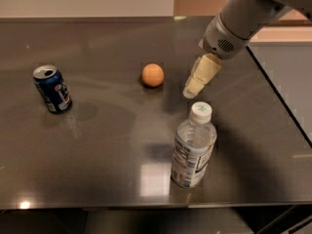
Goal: Move orange near blue plastic bottle
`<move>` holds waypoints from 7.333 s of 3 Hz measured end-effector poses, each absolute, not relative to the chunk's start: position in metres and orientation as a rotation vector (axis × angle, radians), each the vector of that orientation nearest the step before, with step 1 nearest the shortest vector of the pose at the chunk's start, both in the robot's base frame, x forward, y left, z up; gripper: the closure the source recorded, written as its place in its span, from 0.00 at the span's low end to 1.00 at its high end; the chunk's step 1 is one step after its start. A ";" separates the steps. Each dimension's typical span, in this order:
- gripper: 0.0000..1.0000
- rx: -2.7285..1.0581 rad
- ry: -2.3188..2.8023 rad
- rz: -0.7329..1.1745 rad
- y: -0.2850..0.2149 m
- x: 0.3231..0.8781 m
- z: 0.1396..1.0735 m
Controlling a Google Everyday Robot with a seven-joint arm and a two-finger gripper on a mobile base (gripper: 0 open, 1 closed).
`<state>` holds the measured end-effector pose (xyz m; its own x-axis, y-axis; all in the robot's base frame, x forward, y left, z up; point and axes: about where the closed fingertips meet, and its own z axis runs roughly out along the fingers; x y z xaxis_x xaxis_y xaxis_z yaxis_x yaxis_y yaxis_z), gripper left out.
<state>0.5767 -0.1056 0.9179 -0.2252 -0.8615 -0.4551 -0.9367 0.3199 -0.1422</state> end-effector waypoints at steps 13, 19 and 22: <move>1.00 -1.980 2.085 0.199 -0.078 0.539 0.904; 0.84 -2.163 1.854 0.458 -0.136 0.445 0.850; 0.14 -2.161 1.824 0.438 -0.134 0.446 0.848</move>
Offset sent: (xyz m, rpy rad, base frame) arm 0.0398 0.0508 -0.0342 -0.0674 0.0067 -0.0487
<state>0.4463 -0.1337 0.8478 0.1573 -0.9016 -0.4030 -0.9863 -0.1641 -0.0178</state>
